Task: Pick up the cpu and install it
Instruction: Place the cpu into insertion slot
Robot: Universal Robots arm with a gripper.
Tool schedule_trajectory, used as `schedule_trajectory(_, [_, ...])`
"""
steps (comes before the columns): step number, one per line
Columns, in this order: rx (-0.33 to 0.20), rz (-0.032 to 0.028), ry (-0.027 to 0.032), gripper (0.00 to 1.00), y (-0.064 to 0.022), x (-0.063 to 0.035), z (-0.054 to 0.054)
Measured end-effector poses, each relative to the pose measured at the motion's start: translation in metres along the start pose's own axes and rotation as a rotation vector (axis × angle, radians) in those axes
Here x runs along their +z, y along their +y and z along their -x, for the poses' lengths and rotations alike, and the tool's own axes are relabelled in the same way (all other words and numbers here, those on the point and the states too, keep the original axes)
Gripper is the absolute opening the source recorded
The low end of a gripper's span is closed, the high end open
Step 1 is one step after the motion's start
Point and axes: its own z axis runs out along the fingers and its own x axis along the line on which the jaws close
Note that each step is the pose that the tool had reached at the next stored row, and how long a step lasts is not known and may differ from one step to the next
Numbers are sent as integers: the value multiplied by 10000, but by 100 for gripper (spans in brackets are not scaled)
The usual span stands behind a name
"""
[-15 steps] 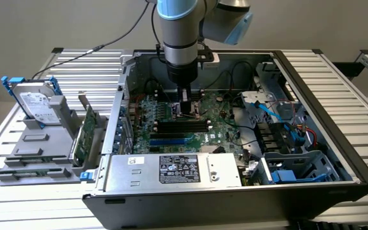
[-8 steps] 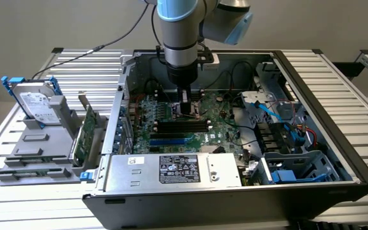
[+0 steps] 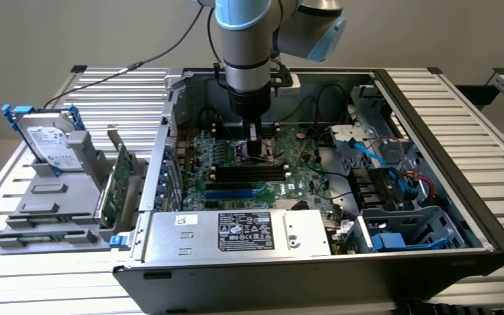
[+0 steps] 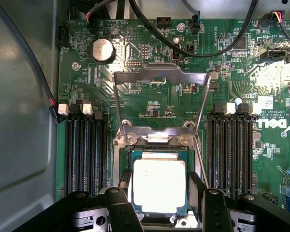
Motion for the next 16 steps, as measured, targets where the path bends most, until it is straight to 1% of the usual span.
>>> schedule_trajectory(12, [222,-13,-22,55,-2,4,-2])
schedule_trajectory(16, [276,-35,-28,55,-3,4,-8])
